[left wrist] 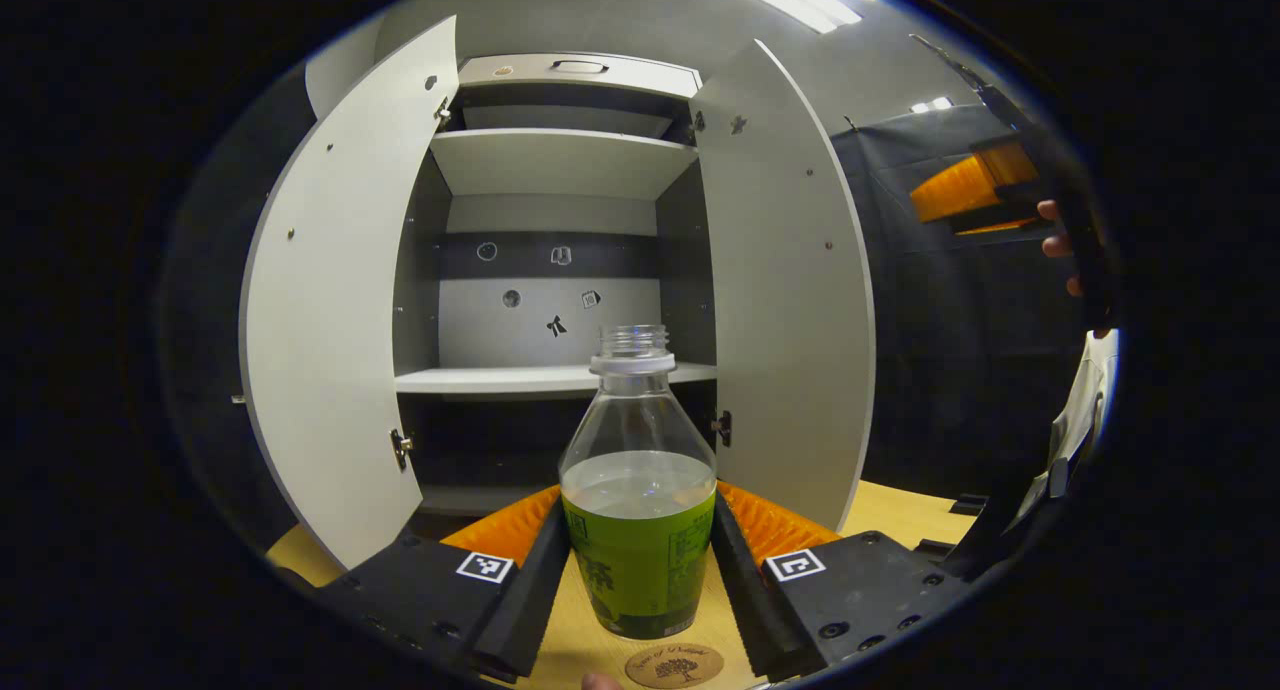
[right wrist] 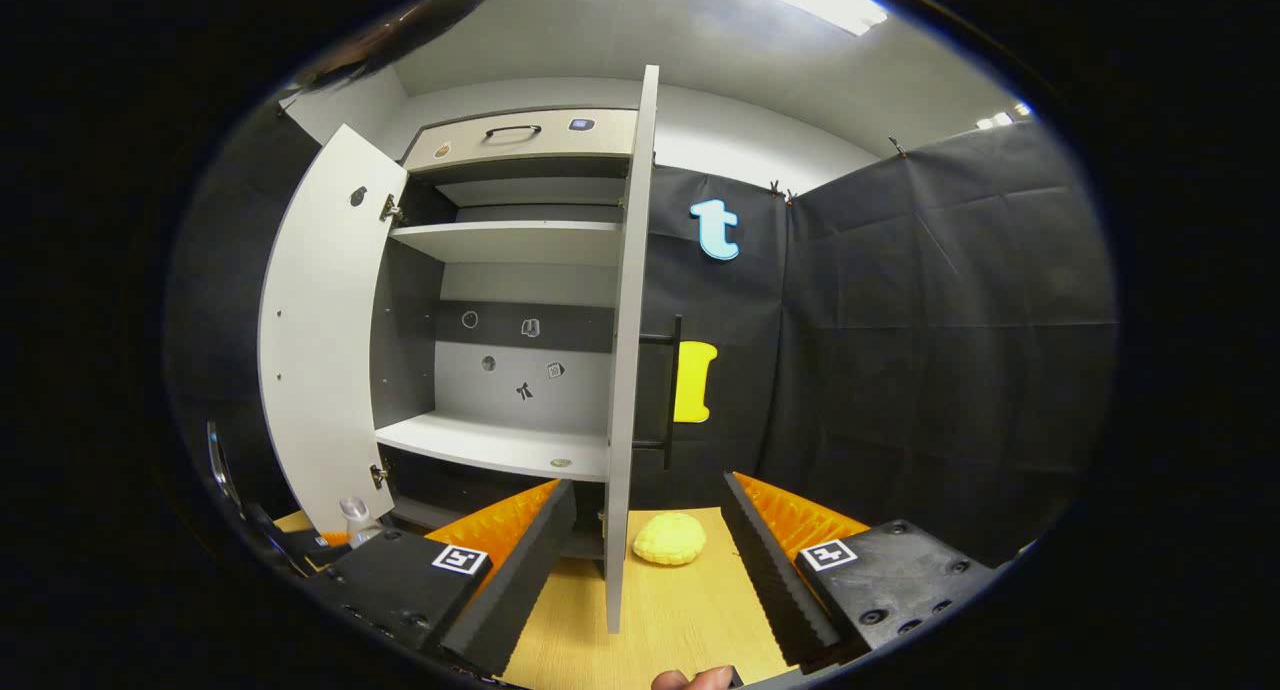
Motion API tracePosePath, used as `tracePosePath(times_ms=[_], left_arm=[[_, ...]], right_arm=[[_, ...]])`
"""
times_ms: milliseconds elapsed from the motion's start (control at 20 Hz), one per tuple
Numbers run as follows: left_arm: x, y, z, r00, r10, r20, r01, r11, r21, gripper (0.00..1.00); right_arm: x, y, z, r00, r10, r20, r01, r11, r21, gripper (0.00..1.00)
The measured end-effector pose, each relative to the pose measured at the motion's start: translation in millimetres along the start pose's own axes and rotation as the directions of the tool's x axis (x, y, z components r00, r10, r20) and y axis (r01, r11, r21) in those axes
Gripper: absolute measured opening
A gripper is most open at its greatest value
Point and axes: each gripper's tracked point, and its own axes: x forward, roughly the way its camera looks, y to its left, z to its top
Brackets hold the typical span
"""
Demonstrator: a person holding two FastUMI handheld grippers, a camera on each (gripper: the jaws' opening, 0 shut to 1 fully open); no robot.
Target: Grasp the bottle in the cabinet with the left hand and place it on the coaster, then close the right door with the right hand and the left door with the left hand.
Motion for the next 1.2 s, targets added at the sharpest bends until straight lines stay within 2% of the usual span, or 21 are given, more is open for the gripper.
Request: tracePosePath(times_ms=[250,400,450,750,900,1100,1200], left_arm=[[-9.1,-19.2,-66.4,0.996,-0.072,-0.06,0.07,0.997,-0.038,0.77],[-4.6,-17.6,-93.3,0.994,-0.078,-0.076,0.077,0.997,-0.027,0.77],[-2.3,-17.3,-98.0,0.994,-0.077,-0.071,0.075,0.997,-0.027,0.77],[13.7,-25.3,-120.0,0.991,-0.121,-0.061,0.121,0.993,-0.003,0.77],[16.2,-23.8,-130.2,0.991,-0.115,-0.07,0.115,0.993,0.0,0.77],[17.4,-23.9,-138.9,0.989,-0.112,-0.1,0.109,0.993,-0.041,0.81],[16.0,-22.0,-138.7,0.989,-0.104,-0.101,0.1,0.994,-0.048,0.9]], right_arm=[[4.4,3.0,-3.4,0.999,0.019,-0.043,-0.018,1.0,0.024,0.97],[2.7,3.8,-6.0,0.998,0.022,-0.058,-0.02,0.999,0.037,0.94],[2.4,4.1,-7.5,0.998,0.024,-0.065,-0.022,0.999,0.029,0.97],[3.6,-1.5,-18.7,0.993,0.024,-0.116,-0.024,1.0,0.001,0.97],[4.8,-1.6,-20.9,0.992,0.02,-0.127,-0.019,1.0,0.004,0.97],[3.5,2.3,-22.9,0.991,0.025,-0.13,-0.026,1.0,-0.011,0.97],[3.5,4.2,-22.0,0.991,0.029,-0.128,-0.03,0.999,-0.01,0.97]])
